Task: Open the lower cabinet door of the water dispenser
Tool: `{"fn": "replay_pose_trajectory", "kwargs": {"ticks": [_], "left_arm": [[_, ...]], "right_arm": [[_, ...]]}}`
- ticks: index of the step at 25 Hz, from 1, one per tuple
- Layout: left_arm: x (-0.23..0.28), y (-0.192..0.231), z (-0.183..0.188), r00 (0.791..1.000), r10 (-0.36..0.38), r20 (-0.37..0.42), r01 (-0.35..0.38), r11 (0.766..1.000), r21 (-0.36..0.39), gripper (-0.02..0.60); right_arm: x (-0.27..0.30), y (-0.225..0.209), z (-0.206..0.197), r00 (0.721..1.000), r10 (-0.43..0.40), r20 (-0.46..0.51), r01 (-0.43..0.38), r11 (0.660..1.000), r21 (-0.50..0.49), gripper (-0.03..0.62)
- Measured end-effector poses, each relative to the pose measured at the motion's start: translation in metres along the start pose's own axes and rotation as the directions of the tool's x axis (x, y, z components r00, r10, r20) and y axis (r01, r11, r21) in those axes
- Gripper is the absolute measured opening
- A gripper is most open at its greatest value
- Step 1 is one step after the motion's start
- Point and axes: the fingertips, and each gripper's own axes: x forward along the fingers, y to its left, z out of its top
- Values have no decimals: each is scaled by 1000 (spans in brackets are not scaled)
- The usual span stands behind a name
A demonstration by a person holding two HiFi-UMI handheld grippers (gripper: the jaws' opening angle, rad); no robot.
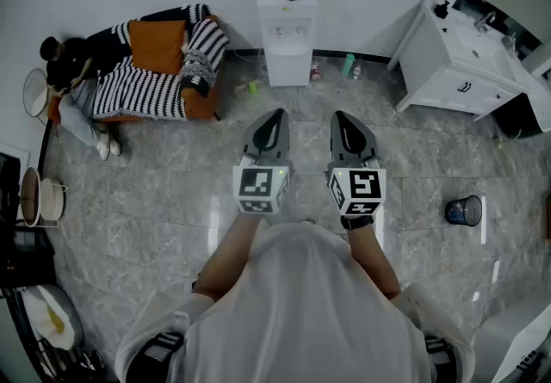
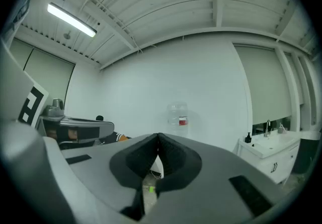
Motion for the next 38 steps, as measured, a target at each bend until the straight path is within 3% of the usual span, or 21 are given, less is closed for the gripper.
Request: {"fn": "replay_pose_trajectory", "kwargs": {"ticks": [10, 18, 30, 38], "left_arm": [[3, -40, -8, 1000, 21, -10, -21, 1000, -2, 14], [-4, -52, -46, 994, 35, -100, -38, 999, -22, 14], [46, -15, -57, 995, 11, -95, -16, 998, -59, 14], [98, 39, -46, 998, -7, -66, 1, 995, -99, 14]], "right_arm": [[-30, -34, -13, 1000, -5, -7, 5, 999, 53, 11], [-36, -34, -46, 997, 35, -63, -27, 993, 112, 11], [8, -55, -64, 995, -19, -95, 29, 994, 108, 11], [94, -47, -49, 996, -10, -93, 17, 997, 76, 11]]}}
